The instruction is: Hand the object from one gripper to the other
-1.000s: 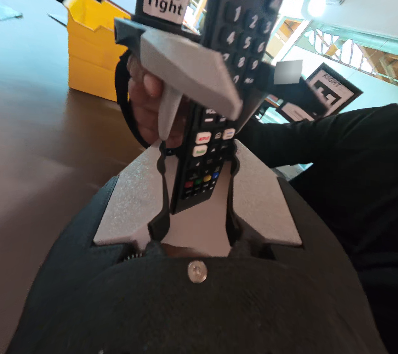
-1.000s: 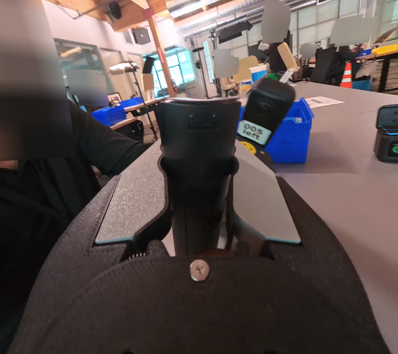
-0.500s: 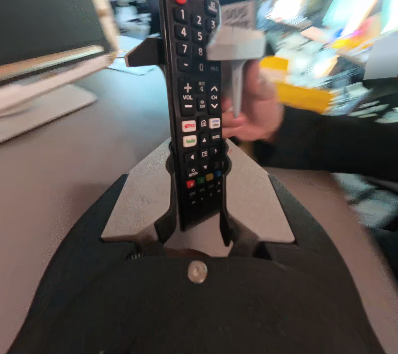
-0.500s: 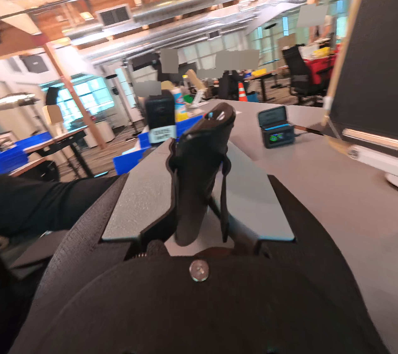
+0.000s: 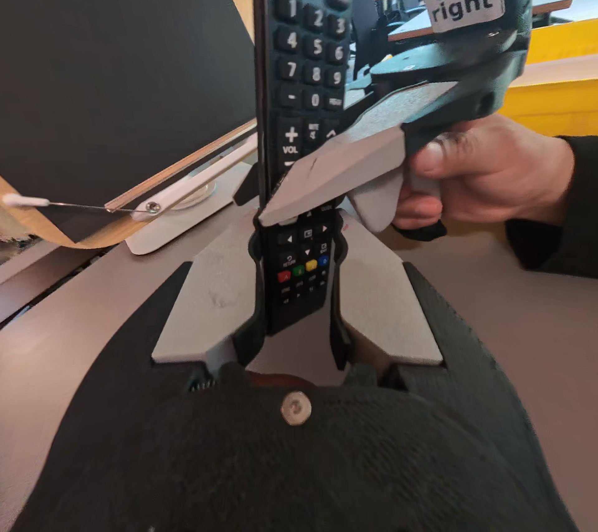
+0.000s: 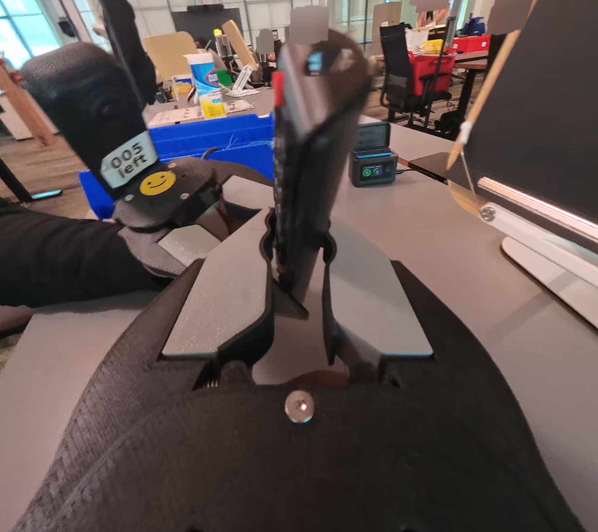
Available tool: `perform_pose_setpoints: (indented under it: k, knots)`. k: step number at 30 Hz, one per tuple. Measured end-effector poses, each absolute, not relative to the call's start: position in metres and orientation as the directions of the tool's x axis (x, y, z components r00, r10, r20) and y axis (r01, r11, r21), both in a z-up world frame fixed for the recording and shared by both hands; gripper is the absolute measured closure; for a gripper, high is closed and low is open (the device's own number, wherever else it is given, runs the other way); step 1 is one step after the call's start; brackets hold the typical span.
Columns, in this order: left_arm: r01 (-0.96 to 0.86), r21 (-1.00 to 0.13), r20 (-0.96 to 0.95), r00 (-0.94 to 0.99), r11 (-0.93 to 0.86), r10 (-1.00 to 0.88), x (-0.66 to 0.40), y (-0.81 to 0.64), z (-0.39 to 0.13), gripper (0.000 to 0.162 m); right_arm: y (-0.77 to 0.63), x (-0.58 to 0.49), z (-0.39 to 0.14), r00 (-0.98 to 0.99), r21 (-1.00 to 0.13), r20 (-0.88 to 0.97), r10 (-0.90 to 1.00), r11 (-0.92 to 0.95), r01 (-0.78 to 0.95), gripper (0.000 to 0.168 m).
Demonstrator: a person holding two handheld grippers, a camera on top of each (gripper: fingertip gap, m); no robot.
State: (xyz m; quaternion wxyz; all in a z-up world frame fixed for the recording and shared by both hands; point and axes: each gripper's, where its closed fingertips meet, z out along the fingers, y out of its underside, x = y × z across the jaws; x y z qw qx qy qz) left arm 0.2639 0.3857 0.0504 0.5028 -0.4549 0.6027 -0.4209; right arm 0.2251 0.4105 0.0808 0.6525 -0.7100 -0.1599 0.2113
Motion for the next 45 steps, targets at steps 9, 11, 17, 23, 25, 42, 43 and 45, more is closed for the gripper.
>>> perform_pose_setpoints:
  k: [9, 11, 17, 23, 25, 42, 43, 45]
  knots:
    - [-0.278, -0.96, 0.053, -0.258, 0.022, -0.965, 0.249, 0.382, 0.037, 0.1, 0.413, 0.228, 0.074, 0.887, -0.956, 0.254, 0.386, -0.036, 0.29, 0.146]
    - [-0.34, -0.936, 0.201, -0.299, -0.092, -0.933, 0.24, 0.382, 0.038, 0.094, 0.414, 0.239, 0.073, 0.867, -0.901, 0.406, 0.288, -0.031, 0.432, 0.146]
    - [-0.387, -0.817, 0.576, -0.541, -0.427, -0.613, 0.209, 0.353, 0.083, 0.083, 0.417, 0.268, 0.075, 0.599, -0.598, 0.8, 0.002, -0.073, 0.798, 0.146]
    - [-0.426, -0.713, 0.686, -0.589, -0.557, -0.427, 0.205, 0.354, 0.096, 0.09, 0.418, 0.258, 0.081, 0.272, -0.275, 0.96, -0.07, -0.049, 0.96, 0.145]
    - [-0.442, -0.689, 0.709, -0.574, -0.574, -0.409, 0.207, 0.353, 0.094, 0.098, 0.419, 0.253, 0.082, 0.149, -0.154, 0.984, -0.099, -0.052, 0.987, 0.146]
    - [-0.498, -0.706, 0.708, -0.508, -0.503, -0.491, 0.227, 0.341, 0.056, 0.129, 0.42, 0.25, 0.074, -0.216, 0.193, 0.969, -0.116, -0.182, 0.964, 0.14]
    - [-0.482, -0.723, 0.691, -0.497, -0.495, -0.525, 0.229, 0.344, 0.055, 0.13, 0.421, 0.252, 0.073, -0.206, 0.183, 0.973, -0.109, -0.185, 0.965, 0.136]
    - [-0.445, -0.739, 0.674, -0.481, -0.506, -0.561, 0.231, 0.354, 0.057, 0.132, 0.421, 0.257, 0.073, -0.139, 0.117, 0.984, -0.108, -0.19, 0.975, 0.132]
